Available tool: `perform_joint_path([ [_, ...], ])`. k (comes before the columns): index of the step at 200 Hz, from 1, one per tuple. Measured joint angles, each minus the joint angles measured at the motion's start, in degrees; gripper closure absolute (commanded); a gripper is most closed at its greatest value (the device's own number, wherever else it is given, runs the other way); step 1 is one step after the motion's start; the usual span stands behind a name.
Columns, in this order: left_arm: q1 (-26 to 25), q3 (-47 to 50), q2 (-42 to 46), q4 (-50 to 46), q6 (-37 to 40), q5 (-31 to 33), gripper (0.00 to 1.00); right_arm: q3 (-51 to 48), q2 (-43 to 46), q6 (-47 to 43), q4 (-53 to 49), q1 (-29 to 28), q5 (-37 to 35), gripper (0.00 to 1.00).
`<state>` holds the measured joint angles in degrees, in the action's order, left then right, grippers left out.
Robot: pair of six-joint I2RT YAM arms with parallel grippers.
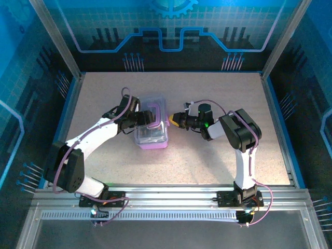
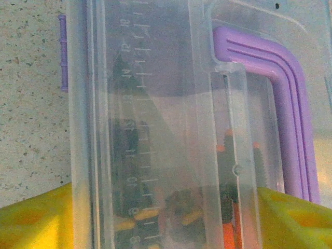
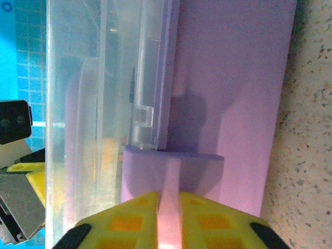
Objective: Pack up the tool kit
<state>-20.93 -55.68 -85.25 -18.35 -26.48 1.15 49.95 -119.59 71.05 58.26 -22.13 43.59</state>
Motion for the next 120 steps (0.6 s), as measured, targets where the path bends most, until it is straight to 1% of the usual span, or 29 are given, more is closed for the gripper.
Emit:
perform_joint_path([
  [33, -0.6, 0.3, -0.3, 1.1, -0.2, 0.7, 0.86, 0.0, -0.9, 0.8, 0.7, -0.1, -0.5, 0.9],
  [79, -1.6, 1.5, -1.1, 5.2, -0.6, 3.1, 0.87, 1.4, -2.8, 1.4, -0.2, -1.3, -4.1, 0.91],
  [108, -2.8, 0.5, -1.9, 4.9, -1.0, 5.5, 0.87, 1.4, -2.3, 0.8, -2.7, -1.3, -5.6, 0.86],
  [120, -3.4, -1.7, -3.3, 4.4, -1.3, 5.8, 0.86, 1.4, -0.9, -0.3, -6.1, -0.7, -6.4, 0.8],
])
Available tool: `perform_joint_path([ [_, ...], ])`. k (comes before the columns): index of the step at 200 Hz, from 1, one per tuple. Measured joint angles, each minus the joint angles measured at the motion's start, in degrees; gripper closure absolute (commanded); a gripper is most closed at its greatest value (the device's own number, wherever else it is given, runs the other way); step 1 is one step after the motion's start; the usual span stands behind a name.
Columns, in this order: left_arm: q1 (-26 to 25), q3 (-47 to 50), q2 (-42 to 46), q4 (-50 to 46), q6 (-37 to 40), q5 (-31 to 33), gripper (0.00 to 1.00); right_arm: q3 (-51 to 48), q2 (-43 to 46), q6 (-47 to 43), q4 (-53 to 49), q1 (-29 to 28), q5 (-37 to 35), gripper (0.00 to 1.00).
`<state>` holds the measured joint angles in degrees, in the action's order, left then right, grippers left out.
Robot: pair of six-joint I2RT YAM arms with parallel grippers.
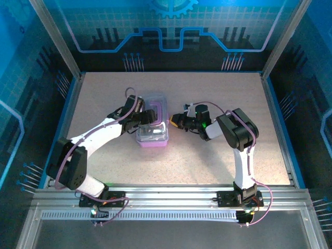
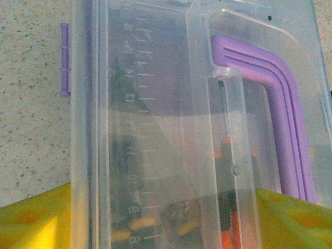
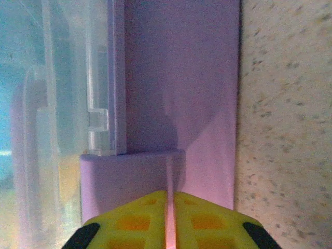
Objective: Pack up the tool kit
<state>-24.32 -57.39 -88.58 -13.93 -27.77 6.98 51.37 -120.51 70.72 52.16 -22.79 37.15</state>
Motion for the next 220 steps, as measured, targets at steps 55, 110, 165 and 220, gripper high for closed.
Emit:
perform_joint_path([
  [55, -5.6, -14.4, -12.5, -0.5, -2.6, -0.9, 0.72, 0.0, 10.6, -10.9, -23.8, 10.4, -2.4, 0.76],
  [110, -7.0, -23.3, -18.4, -3.5, -3.1, -5.8, 0.27, 2.8, 17.0, -18.5, -38.6, 16.9, -4.3, 0.71],
  [165, -6.6, -30.3, -21.3, -13.4, -2.1, -12.4, 0.01, 7.3, 18.5, -23.3, -46.2, 17.0, -5.2, 0.7],
  [220, -5.4, -30.4, -16.2, -17.3, 0.5, -14.1, 0.01, 9.8, 22.4, -28.3, -56.5, 17.0, -7.9, 0.45],
])
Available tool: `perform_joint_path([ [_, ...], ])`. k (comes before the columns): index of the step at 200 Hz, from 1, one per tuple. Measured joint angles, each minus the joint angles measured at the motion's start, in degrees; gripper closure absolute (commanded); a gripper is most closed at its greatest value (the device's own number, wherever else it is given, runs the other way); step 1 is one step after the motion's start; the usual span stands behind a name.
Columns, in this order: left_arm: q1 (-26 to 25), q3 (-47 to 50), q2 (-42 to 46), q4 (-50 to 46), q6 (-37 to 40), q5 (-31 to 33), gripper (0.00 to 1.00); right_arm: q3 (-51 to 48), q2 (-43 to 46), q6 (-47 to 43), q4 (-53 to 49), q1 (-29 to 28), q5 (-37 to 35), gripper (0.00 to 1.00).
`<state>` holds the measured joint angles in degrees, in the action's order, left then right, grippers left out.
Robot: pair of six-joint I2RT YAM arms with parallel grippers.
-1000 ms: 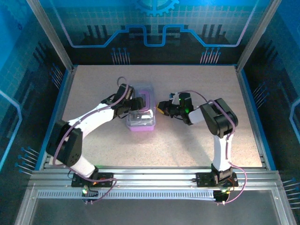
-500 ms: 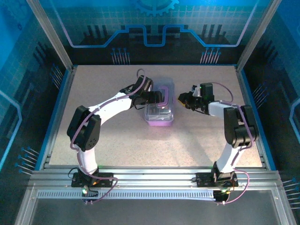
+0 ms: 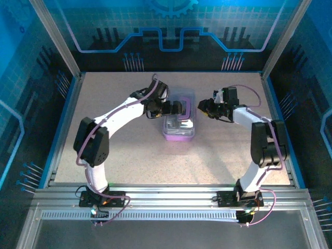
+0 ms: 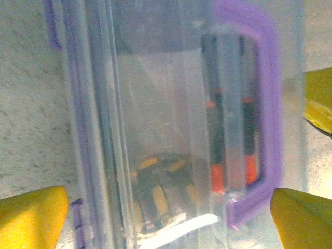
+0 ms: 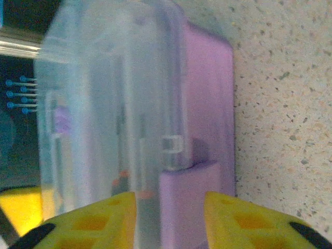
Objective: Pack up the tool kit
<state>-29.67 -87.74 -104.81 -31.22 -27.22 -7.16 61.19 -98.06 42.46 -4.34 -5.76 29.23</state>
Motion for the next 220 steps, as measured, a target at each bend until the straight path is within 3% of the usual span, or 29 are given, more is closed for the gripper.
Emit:
perform_joint_path([
  [33, 0.5, 7.6, 17.9, 4.5, 5.4, 8.4, 0.01, 2.2, 10.8, -4.9, -4.5, 0.2, -4.1, 0.0],
  [67, 0.5, 26.1, 38.5, 14.2, 9.0, 22.8, 0.01, -0.6, 23.5, -9.0, -4.0, -0.5, -12.7, 0.0],
  [89, 0.5, 37.0, 44.3, 18.8, 9.8, 32.0, 0.01, -7.6, 29.1, -9.6, 0.8, -2.8, -20.2, 0.0],
  [111, 1.3, 48.6, 47.5, 25.3, 11.1, 38.5, 0.01, -16.3, 29.3, -16.7, 8.4, -3.7, -21.6, 0.0],
  [156, 8.8, 70.6, 50.9, 49.2, 24.6, 36.4, 0.01, -30.1, 30.6, -33.3, 22.5, -3.6, -19.6, 0.0],
  [193, 15.6, 72.5, 47.6, 59.9, 29.2, 32.8, 0.01, -32.2, 34.4, -40.7, 27.5, -3.5, -21.2, 0.0],
  [220, 21.4, 73.0, 37.6, 71.1, 28.8, 28.7, 0.01, -32.3, 34.4, -45.0, 27.8, -3.4, -23.1, 0.0],
])
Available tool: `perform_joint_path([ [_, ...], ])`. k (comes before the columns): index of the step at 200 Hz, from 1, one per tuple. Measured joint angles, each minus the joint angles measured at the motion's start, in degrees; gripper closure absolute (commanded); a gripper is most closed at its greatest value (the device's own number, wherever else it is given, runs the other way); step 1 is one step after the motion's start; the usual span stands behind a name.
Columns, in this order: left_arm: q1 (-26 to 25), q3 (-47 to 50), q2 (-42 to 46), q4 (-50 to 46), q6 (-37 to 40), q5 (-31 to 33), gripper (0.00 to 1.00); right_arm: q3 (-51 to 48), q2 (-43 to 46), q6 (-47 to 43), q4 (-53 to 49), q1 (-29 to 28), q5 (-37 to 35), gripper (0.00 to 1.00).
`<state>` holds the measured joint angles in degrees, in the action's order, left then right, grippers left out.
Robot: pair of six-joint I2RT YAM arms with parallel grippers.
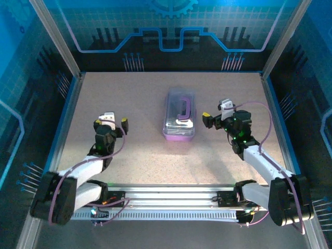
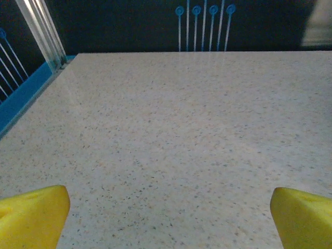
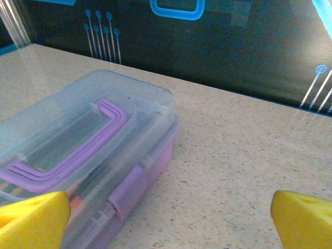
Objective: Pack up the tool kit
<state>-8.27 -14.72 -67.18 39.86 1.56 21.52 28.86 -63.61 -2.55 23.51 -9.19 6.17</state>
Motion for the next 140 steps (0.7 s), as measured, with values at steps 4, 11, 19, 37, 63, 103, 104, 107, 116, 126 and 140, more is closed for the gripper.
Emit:
perform_joint_path([
  [4, 0.8, 0.1, -2.0, 1.7, -0.1, -0.5, 0.01, 0.0, -0.1, -0.5, 0.0, 0.1, -0.3, 0.0],
  [11, 1.7, 0.1, -5.2, 4.1, -0.1, -1.3, 0.01, 0.0, -0.5, -1.3, 0.0, 0.2, -0.7, 0.0],
  [19, 2.4, 0.1, -8.3, 6.0, -0.1, -2.0, 0.01, -0.1, -1.4, -2.1, 0.2, 0.3, -1.4, 0.0],
  [37, 4.2, -0.3, -14.9, 10.6, -0.4, -4.9, 0.01, -1.7, -5.3, -3.3, 3.2, 1.0, -1.9, 0.0],
  [63, 6.2, -1.9, -21.6, 13.0, -1.1, -7.9, 0.01, -8.9, -13.5, -3.3, 14.1, 2.0, -3.7, 0.0],
  [103, 6.3, -5.6, -21.6, 13.2, -1.6, -9.0, 0.01, -13.5, -25.0, -0.8, 28.1, 3.4, -7.8, 0.0],
  [104, 6.3, -5.7, -21.6, 13.2, -1.6, -9.0, 0.01, -13.5, -25.0, -0.8, 28.1, 3.4, -7.9, 0.0],
  [107, 6.3, -5.8, -21.6, 13.2, -1.6, -9.0, 0.01, -13.3, -25.0, -0.7, 28.3, 3.5, -8.2, 0.0],
  [116, 6.3, -5.9, -21.6, 13.2, -1.6, -9.0, 0.01, -11.4, -25.0, 0.0, 27.1, 3.8, -9.1, 0.0],
  [126, 6.3, -5.9, -21.6, 13.1, -1.6, -9.0, 0.01, -8.9, -25.0, 0.7, 26.2, 4.4, -9.2, 0.0],
  [140, 6.3, -5.9, -21.6, 13.1, -1.6, -9.0, 0.01, -6.7, -24.9, 1.3, 27.1, 5.2, -9.2, 0.0],
])
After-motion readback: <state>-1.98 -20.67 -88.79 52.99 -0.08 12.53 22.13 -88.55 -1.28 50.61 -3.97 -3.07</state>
